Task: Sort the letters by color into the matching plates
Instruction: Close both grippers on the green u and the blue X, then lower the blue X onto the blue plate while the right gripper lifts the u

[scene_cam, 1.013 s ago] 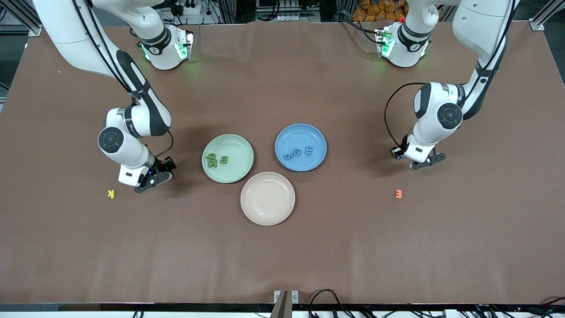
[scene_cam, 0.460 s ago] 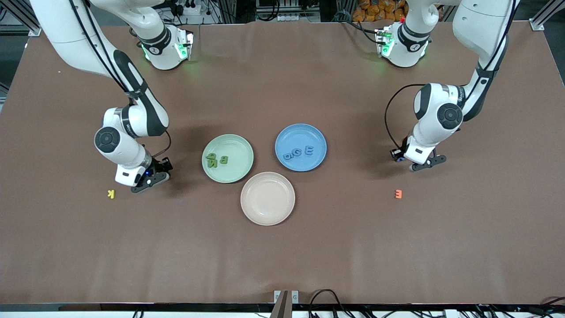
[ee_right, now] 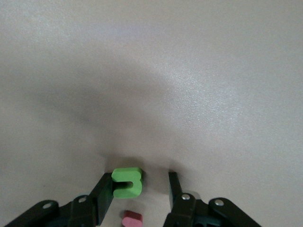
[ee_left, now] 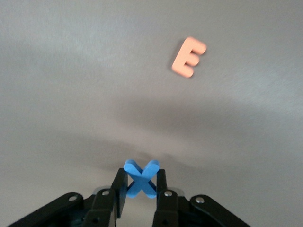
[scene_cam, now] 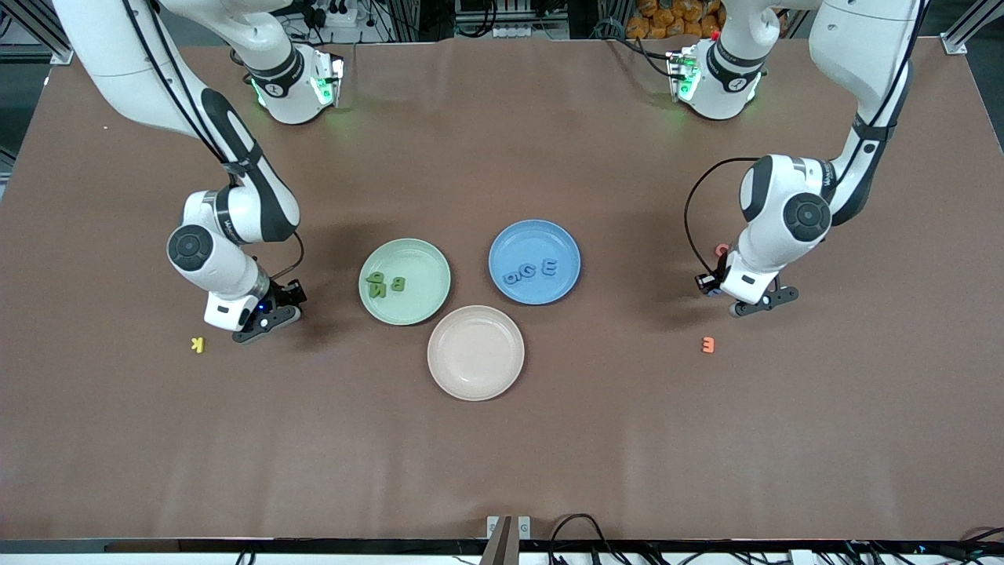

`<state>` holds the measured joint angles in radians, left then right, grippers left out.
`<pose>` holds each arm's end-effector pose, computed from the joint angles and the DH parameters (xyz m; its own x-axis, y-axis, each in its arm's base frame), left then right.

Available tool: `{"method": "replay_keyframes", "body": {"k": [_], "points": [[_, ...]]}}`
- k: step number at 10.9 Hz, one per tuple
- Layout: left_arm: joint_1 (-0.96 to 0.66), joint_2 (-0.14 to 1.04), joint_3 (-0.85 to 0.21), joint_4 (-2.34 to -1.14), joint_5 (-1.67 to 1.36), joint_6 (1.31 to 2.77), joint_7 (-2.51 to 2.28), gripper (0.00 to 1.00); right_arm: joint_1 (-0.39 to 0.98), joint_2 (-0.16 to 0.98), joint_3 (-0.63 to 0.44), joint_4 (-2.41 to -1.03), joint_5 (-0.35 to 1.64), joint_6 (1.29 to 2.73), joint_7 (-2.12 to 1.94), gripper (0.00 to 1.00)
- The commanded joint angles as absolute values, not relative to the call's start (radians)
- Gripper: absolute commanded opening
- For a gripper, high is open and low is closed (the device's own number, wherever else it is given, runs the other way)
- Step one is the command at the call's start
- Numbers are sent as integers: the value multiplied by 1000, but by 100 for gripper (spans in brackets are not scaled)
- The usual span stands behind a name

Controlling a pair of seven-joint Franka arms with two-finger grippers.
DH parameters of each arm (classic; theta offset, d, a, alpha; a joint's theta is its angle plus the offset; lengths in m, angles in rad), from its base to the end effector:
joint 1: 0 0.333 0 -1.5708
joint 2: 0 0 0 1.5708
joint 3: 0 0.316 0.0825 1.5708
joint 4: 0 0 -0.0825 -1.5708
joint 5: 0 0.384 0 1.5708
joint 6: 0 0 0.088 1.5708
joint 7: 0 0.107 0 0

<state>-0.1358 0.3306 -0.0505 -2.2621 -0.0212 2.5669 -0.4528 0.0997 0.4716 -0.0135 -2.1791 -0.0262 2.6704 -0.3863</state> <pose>0.5273 -0.0996 0.2115 0.9586 0.2826 -0.0352 0.2832 -0.9590 0.0134 0.5588 0.0489 0.1720 0.8788 0.4771 0.0111 0.4768 -0.8787 0.0244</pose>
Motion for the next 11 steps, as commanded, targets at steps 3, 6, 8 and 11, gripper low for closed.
{"method": "replay_keyframes", "body": {"k": [3, 6, 8, 11], "points": [[-166, 339, -52, -2096, 9, 2367, -451, 0, 69, 472, -2, -2189, -23, 2689, -397, 50], [-199, 337, -51, -2027, 8, 2277, -459, 0, 72, 476, 0, -2181, -17, 2689, -396, 50], [-222, 337, -48, -2008, 8, 2266, -457, 0, 72, 477, 6, -2175, -15, 2689, -396, 50], [-277, 337, -28, -1935, 8, 2168, -462, 0, 74, 479, 6, -2174, -17, 2689, -396, 43]]}}
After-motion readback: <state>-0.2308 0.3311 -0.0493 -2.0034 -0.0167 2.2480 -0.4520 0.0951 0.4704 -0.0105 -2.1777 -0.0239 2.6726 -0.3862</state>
